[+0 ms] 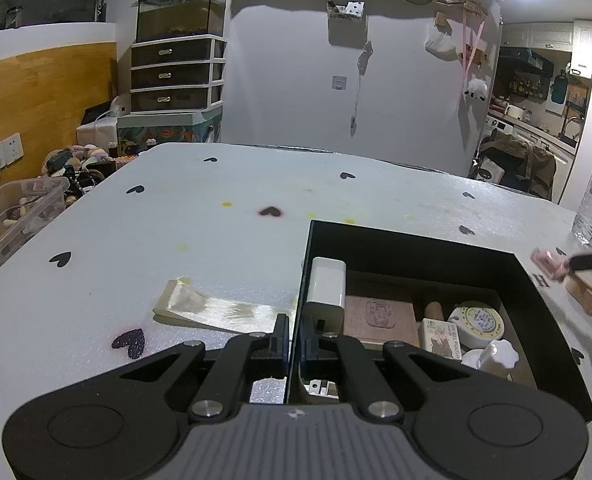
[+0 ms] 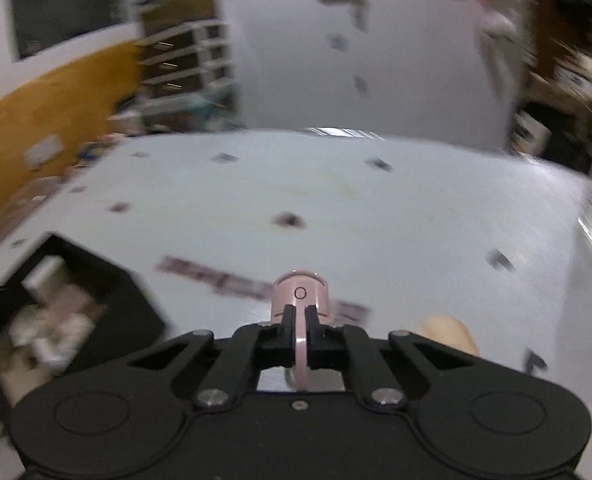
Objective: Organize rigid objects
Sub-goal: 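Carry the pink clip into the black box and open the right gripper, then move the right gripper to the wooden oval block and grasp it, then carry the wooden block into the black box, lower it and release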
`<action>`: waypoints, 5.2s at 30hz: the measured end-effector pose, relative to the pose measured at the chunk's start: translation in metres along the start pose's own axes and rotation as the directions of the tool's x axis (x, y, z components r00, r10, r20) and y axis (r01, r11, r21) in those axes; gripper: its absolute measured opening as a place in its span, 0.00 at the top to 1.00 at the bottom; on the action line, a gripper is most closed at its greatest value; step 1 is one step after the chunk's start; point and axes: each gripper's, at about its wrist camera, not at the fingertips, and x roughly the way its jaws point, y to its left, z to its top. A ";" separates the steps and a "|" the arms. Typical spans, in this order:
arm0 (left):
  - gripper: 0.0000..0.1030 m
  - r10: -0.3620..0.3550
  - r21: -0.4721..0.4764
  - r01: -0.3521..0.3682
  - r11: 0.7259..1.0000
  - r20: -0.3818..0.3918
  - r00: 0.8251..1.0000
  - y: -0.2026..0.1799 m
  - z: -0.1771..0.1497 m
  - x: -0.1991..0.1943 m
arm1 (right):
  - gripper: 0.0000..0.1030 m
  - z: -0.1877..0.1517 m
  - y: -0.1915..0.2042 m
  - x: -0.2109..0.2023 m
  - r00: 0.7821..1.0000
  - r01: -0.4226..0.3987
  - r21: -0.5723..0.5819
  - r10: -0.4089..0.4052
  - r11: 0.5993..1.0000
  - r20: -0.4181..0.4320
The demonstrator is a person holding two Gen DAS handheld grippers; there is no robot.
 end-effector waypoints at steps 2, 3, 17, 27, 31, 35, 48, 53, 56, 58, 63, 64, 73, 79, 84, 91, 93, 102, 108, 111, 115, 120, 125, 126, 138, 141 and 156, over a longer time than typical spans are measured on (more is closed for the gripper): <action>0.96 -0.001 0.000 0.001 1.000 -0.001 1.000 0.000 0.000 0.001 | 0.96 0.008 0.018 -0.013 0.996 -0.084 -0.048 0.086 0.995 0.035; 0.96 -0.002 -0.001 0.002 1.000 -0.001 1.000 0.000 0.000 0.001 | 0.96 0.012 0.027 -0.018 0.991 -0.119 -0.076 0.123 0.990 0.048; 0.96 -0.012 -0.012 0.012 1.000 0.001 1.000 0.001 0.000 0.002 | 0.96 0.015 0.146 -0.010 0.789 -0.612 -0.391 0.566 0.687 -0.239; 0.96 -0.012 -0.011 0.012 1.000 0.000 1.000 0.001 0.000 0.002 | 0.78 -0.005 0.169 0.028 0.752 -0.656 -0.408 0.509 0.635 -0.417; 0.96 -0.013 -0.009 0.013 1.000 0.000 1.000 0.001 0.000 0.002 | 0.62 -0.005 0.163 0.016 0.771 -0.635 -0.427 0.496 0.643 -0.399; 0.96 -0.013 -0.009 0.013 1.000 0.000 1.000 0.001 0.000 0.002 | 0.54 -0.003 0.153 0.006 0.778 -0.627 -0.413 0.497 0.661 -0.385; 0.96 -0.010 -0.005 0.010 1.000 -0.001 1.000 0.000 0.000 0.002 | 0.00 0.004 0.138 -0.021 0.834 -0.551 -0.386 0.493 0.740 -0.246; 0.96 -0.007 -0.004 0.007 1.000 -0.002 1.000 0.001 0.000 0.002 | 0.00 0.003 0.135 -0.024 0.859 -0.512 -0.392 0.464 0.764 -0.216; 0.96 -0.007 -0.004 0.007 1.000 -0.003 1.000 0.001 0.000 0.002 | 0.00 0.002 0.132 -0.027 0.872 -0.489 -0.393 0.450 0.779 -0.192; 0.96 -0.007 -0.003 0.007 1.000 -0.003 1.000 0.001 0.000 0.002 | 0.00 0.002 0.127 -0.029 0.880 -0.474 -0.386 0.443 0.792 -0.170; 0.96 -0.005 -0.001 0.005 1.000 -0.004 1.000 0.002 0.000 0.003 | 0.00 0.003 0.104 -0.033 0.918 -0.393 -0.339 0.383 0.855 -0.098; 0.96 -0.004 -0.001 0.004 1.000 -0.004 1.000 0.002 0.000 0.003 | 0.00 0.003 0.097 -0.033 0.930 -0.364 -0.322 0.359 0.874 -0.080; 0.96 -0.003 0.000 0.003 1.000 -0.005 1.000 0.002 0.001 0.002 | 0.00 -0.008 0.025 -0.029 0.997 -0.074 -0.117 0.076 0.990 0.013; 0.96 -0.003 0.001 0.003 1.000 -0.005 1.000 0.002 0.001 0.002 | 0.00 -0.030 -0.022 -0.023 0.999 0.043 0.107 -0.040 0.993 -0.030; 0.96 -0.002 0.000 0.002 1.000 -0.005 1.000 0.002 0.000 0.002 | 0.00 -0.050 -0.048 -0.014 0.996 0.041 0.213 -0.022 0.976 -0.090; 0.96 -0.001 0.001 0.001 1.000 -0.006 1.000 0.002 0.001 0.002 | 0.00 -0.057 -0.070 0.003 0.991 0.116 0.271 -0.092 0.956 -0.100; 0.96 -0.001 0.001 0.001 1.000 -0.006 1.000 0.002 0.000 0.002 | 0.00 -0.057 -0.077 0.006 0.990 0.131 0.297 -0.110 0.946 -0.090; 0.96 -0.002 0.001 0.002 1.000 -0.006 1.000 0.001 0.001 0.002 | 0.00 -0.041 -0.081 0.027 0.986 0.166 0.343 -0.152 0.924 -0.069; 0.96 -0.003 0.001 0.003 1.000 -0.006 1.000 0.002 0.000 0.002 | 0.00 -0.022 -0.072 0.053 0.965 0.263 0.371 -0.249 0.891 -0.084; 0.96 -0.004 0.000 0.004 1.000 -0.007 1.000 0.002 0.000 0.003 | 0.02 -0.014 -0.064 0.066 0.956 0.293 0.340 -0.276 0.893 -0.100; 0.96 -0.004 0.000 0.004 1.000 -0.008 1.000 0.002 -0.001 0.003 | 0.08 -0.007 -0.055 0.078 0.935 0.355 0.273 -0.332 0.894 -0.126; 0.96 -0.003 0.001 0.003 1.000 -0.008 1.000 0.002 0.000 0.003 | 0.14 -0.005 -0.054 0.080 0.928 0.372 0.257 -0.352 0.892 -0.121; 0.96 -0.003 0.000 0.003 1.000 -0.008 1.000 0.002 0.000 0.003 | 0.14 -0.001 -0.042 0.061 0.953 0.303 0.277 -0.295 0.912 -0.073; 0.96 -0.004 0.000 0.004 1.000 -0.008 1.000 0.002 0.000 0.003 | 0.14 0.002 -0.036 0.054 0.961 0.274 0.278 -0.269 0.921 -0.057; 0.96 -0.014 -0.006 0.014 1.000 -0.002 1.000 0.001 0.001 0.003 | 0.14 0.044 0.083 -0.007 0.982 -0.186 0.064 0.183 0.980 0.055; 0.96 -0.014 -0.002 0.014 1.000 0.002 1.000 0.001 -0.001 0.003 | 0.14 0.045 0.106 0.006 0.959 -0.276 0.113 0.281 0.954 -0.025; 0.96 -0.041 0.000 0.041 0.999 0.007 0.999 0.005 -0.001 0.002 | 0.14 0.040 0.167 0.085 0.966 -0.055 0.329 0.134 0.943 -0.222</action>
